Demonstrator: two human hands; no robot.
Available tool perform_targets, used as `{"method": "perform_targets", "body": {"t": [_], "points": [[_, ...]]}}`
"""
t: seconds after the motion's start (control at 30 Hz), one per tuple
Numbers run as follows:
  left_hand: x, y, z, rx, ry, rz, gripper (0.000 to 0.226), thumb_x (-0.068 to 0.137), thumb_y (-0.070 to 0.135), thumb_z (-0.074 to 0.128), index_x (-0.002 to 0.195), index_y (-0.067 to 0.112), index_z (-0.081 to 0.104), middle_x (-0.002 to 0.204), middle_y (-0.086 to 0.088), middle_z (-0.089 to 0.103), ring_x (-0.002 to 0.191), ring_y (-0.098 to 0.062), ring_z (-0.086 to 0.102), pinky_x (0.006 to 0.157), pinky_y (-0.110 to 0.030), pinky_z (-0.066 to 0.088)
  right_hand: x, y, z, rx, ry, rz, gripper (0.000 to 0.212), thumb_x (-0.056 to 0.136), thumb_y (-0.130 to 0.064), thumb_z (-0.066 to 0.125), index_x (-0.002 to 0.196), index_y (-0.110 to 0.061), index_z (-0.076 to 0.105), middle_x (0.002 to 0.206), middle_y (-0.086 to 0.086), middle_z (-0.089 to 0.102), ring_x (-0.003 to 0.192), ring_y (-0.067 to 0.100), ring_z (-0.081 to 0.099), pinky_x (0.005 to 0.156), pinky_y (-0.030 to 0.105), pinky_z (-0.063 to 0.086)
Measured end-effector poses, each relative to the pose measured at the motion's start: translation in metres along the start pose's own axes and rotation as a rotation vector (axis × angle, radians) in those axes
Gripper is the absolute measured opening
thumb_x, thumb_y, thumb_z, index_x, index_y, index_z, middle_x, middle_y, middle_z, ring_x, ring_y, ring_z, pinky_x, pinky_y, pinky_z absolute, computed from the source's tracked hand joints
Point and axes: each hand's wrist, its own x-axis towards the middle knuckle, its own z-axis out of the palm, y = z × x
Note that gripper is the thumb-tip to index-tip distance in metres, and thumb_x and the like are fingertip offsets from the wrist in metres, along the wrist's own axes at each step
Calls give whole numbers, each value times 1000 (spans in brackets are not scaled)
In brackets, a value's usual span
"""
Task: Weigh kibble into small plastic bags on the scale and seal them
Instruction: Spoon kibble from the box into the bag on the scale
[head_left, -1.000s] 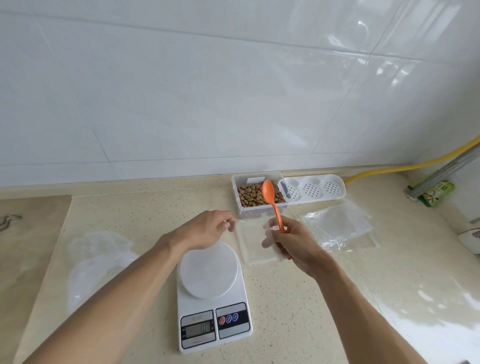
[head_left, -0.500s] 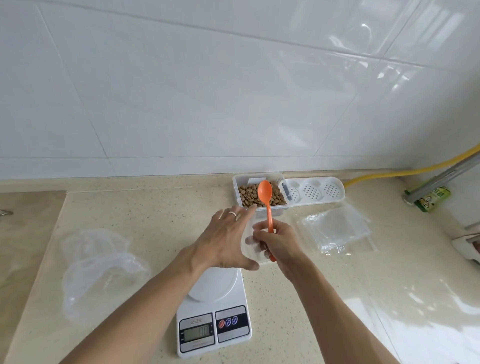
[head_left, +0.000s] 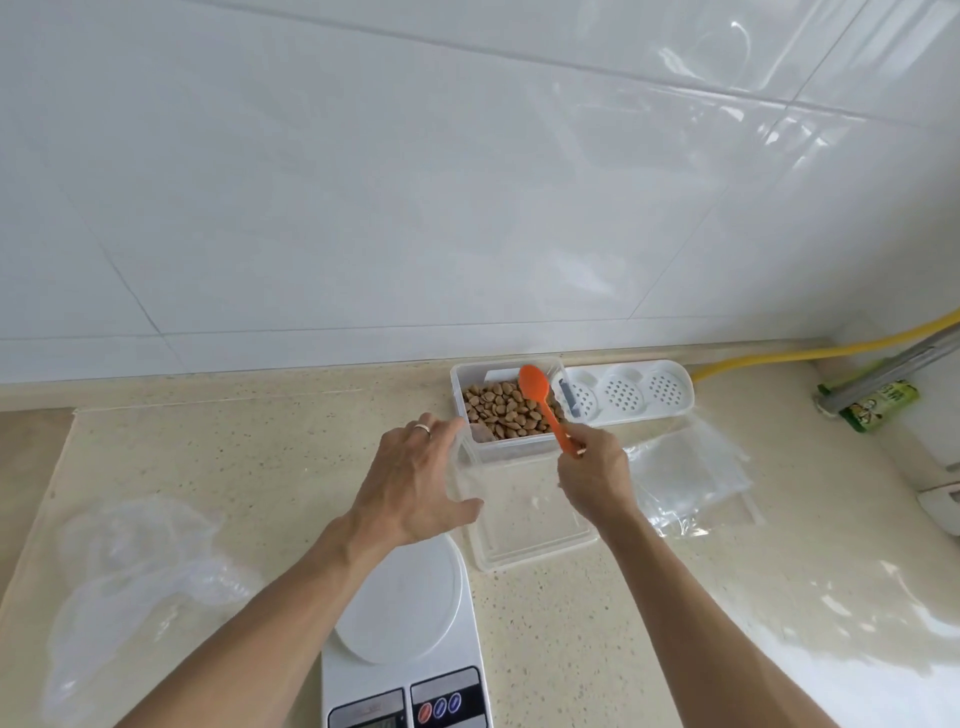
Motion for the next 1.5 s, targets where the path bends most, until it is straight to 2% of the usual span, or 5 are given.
{"method": "perform_targets", "body": {"t": [0.13, 0.33, 0.5, 1.03, 1.5], "points": [[14, 1, 8, 12, 40, -45, 90, 65, 61, 64, 139, 19, 34, 118, -2, 49, 111, -23, 47, 104, -38, 34, 19, -5, -17, 107, 252, -101, 40, 88, -1, 61, 127, -9, 60, 85, -5, 66, 73, -3, 60, 62, 10, 48], [30, -4, 17, 26, 62, -77, 90, 64, 58, 63, 140, 19, 36, 117, -4, 51, 112, -23, 48, 101, -39, 36, 46, -1, -26, 99, 528, -260, 22, 94, -9, 59, 116, -7, 61, 79, -7, 63, 70, 11, 60, 73, 28, 49], [34, -7, 17, 61, 60, -83, 90, 63, 58, 64, 140, 21, 38, 114, -5, 54, 108, -24, 49, 102, -40, 35, 52, 14, -9, -181, 471, -489, 17, 93, 2, 57, 108, -2, 62, 65, 7, 67, 50, 20, 61, 45, 33, 50], [67, 11, 3, 90, -39, -151, 89, 68, 57, 69, 141, 18, 36, 127, -8, 50, 120, -25, 46, 101, -37, 35, 45, 24, -17, 715, 361, 375, 12, 100, -10, 53, 111, -13, 58, 89, 10, 70, 53, 17, 55, 51, 27, 50], [73, 23, 4, -276, 27, -231, 38, 67, 36, 71, 97, 26, 50, 93, 10, 44, 93, -13, 47, 73, -26, 35, 13, -31, -35, 154, 149, -525, 9, 94, -6, 58, 90, -14, 61, 58, -5, 54, 50, 10, 46, 46, 20, 33]]}}
